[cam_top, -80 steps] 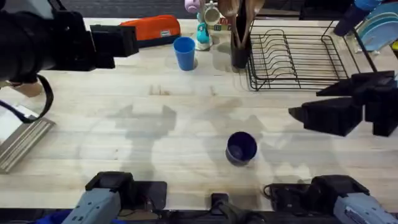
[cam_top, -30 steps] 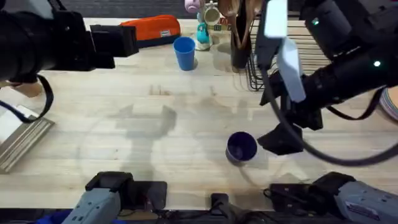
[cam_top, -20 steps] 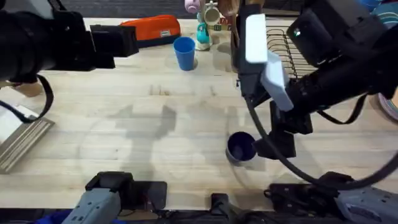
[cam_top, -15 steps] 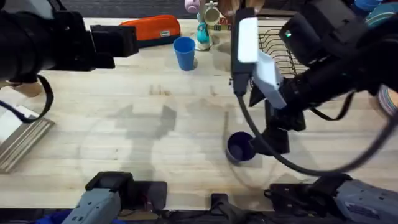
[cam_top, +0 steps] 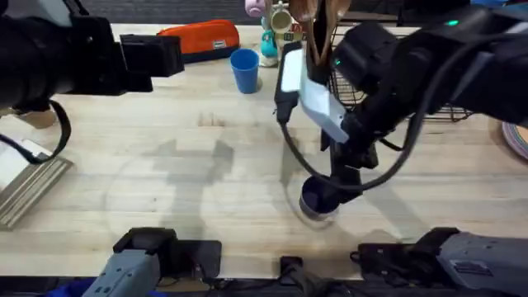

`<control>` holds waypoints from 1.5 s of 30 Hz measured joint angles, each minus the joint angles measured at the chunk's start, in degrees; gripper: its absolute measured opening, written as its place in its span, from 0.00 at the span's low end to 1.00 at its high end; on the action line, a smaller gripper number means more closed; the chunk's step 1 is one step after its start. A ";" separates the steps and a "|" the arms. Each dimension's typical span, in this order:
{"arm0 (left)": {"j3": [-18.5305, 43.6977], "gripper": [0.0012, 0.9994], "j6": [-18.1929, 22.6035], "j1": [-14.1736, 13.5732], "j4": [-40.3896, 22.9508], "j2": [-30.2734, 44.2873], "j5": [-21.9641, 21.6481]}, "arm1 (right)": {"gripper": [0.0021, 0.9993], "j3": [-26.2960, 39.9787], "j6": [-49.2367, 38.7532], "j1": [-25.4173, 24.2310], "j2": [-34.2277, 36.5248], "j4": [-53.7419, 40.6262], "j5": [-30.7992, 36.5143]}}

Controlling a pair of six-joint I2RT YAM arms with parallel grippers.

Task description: Pick up the cup on the table and put them onto the rack.

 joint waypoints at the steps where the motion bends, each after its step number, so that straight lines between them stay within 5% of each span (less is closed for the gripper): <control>1: 0.00 0.99 0.00 0.00 0.00 -0.01 0.00 | 0.99 0.00 -0.25 0.38 0.70 0.05 0.01; 6: 0.00 0.99 0.00 0.00 0.00 -0.01 0.00 | 0.98 -0.11 -1.19 2.28 3.19 0.38 0.02; 12: 0.00 0.99 0.00 0.00 0.00 -0.01 0.00 | 0.80 -0.17 -1.40 2.61 4.86 0.57 0.02; 19: 0.00 0.99 0.00 0.00 0.00 -0.01 0.00 | 0.14 -0.26 -1.92 2.61 5.04 0.73 0.02; 21: 0.00 0.99 0.00 0.00 0.00 -0.01 0.00 | 0.04 -0.26 -1.83 2.61 5.04 0.69 0.00; 35: 0.00 0.99 0.00 0.00 0.00 -0.01 -0.02 | 0.03 1.02 -1.86 2.61 4.86 -4.31 0.08; 45: 0.00 0.99 0.00 0.00 0.00 -0.01 -0.04 | 0.03 18.82 -0.92 0.60 4.81 -11.19 3.27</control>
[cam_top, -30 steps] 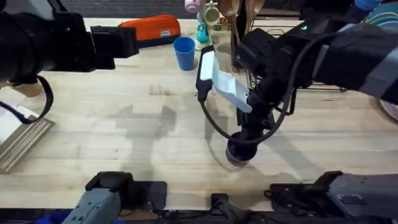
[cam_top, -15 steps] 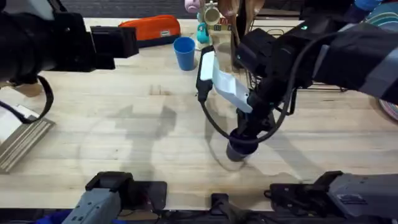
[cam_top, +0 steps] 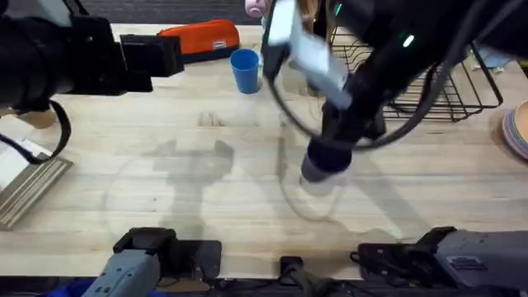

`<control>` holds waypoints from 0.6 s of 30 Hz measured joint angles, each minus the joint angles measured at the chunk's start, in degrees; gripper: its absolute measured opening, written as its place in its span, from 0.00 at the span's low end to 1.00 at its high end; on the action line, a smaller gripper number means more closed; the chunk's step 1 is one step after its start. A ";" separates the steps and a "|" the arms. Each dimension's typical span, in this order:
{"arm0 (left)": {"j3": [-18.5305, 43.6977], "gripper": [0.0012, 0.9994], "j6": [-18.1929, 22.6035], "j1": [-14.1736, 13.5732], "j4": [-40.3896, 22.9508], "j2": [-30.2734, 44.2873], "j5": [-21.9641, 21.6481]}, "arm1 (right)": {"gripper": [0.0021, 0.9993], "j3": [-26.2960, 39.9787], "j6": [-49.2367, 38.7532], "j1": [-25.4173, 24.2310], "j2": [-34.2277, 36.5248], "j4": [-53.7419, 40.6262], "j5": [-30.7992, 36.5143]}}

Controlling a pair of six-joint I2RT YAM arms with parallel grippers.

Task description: Pick up the cup on the table and put them onto the rack.

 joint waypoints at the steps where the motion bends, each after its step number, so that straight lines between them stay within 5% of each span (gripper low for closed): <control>1: 0.00 0.99 0.00 0.00 0.00 -0.01 0.00 | 0.03 1.98 0.00 -0.78 -0.04 -0.07 0.20; 9: 0.00 0.99 0.00 0.00 0.00 -0.01 0.00 | 0.03 14.19 0.44 -10.20 -0.20 0.57 1.03; 18: 0.00 0.99 0.00 0.00 0.00 -0.01 0.00 | 0.03 15.82 1.29 -20.59 -0.20 5.04 1.27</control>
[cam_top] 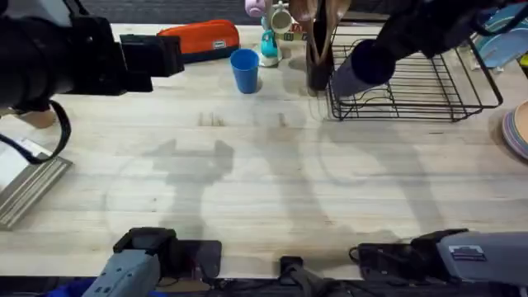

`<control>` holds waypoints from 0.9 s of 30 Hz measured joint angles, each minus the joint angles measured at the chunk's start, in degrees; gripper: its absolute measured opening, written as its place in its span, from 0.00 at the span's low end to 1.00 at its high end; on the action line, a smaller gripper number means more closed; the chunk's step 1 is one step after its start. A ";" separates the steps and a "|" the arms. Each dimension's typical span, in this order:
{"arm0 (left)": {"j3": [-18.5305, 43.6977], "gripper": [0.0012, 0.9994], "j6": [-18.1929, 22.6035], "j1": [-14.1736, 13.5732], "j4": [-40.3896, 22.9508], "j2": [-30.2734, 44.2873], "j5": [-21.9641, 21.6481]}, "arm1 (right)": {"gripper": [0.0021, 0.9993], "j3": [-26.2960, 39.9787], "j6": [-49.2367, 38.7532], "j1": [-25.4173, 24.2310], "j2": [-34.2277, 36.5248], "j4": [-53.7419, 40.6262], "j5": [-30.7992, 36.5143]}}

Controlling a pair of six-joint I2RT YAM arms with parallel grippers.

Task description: Pick up the cup on the table and put them onto the rack.

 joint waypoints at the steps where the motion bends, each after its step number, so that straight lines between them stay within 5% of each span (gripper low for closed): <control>1: 0.00 0.99 0.00 0.00 0.00 0.00 0.00 | 0.03 0.00 0.00 -0.70 0.00 0.47 0.00; 12: 0.00 0.99 0.00 0.00 0.00 0.00 0.00 | 0.03 0.06 0.02 -6.23 0.59 3.90 0.00; 27: 0.00 0.99 0.00 0.00 -0.01 0.00 0.00 | 0.03 0.11 0.02 -8.31 12.58 7.73 0.00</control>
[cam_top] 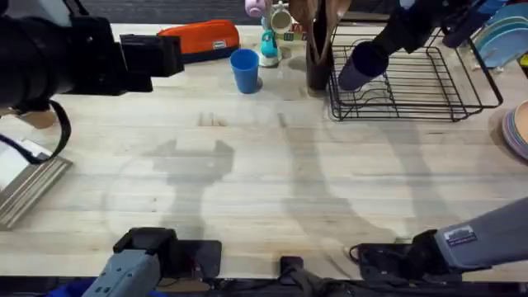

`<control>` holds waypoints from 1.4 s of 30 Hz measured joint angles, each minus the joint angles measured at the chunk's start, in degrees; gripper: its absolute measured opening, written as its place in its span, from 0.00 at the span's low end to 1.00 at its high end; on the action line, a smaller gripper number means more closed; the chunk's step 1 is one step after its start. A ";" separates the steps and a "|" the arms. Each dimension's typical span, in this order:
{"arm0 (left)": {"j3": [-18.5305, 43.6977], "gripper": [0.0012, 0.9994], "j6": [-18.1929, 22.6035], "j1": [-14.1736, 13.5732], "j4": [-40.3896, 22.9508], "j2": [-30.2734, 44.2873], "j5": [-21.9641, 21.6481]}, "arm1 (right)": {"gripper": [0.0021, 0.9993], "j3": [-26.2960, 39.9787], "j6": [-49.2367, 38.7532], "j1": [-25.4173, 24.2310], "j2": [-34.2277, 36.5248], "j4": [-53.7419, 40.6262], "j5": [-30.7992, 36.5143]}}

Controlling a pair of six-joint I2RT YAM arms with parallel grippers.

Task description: Pick up the cup on the table and put them onto the rack.

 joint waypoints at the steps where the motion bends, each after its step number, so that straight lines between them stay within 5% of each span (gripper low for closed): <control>1: 0.00 0.99 0.00 0.00 0.01 0.00 0.00 | 0.03 0.00 0.00 -0.18 0.47 0.02 0.00; 18: 0.00 0.99 0.00 0.00 0.01 0.00 0.00 | 0.03 0.00 0.01 -0.55 8.54 0.85 0.05; 42: 0.00 0.99 0.00 0.00 0.01 0.00 0.00 | 0.08 0.00 0.19 -0.55 11.29 0.52 1.27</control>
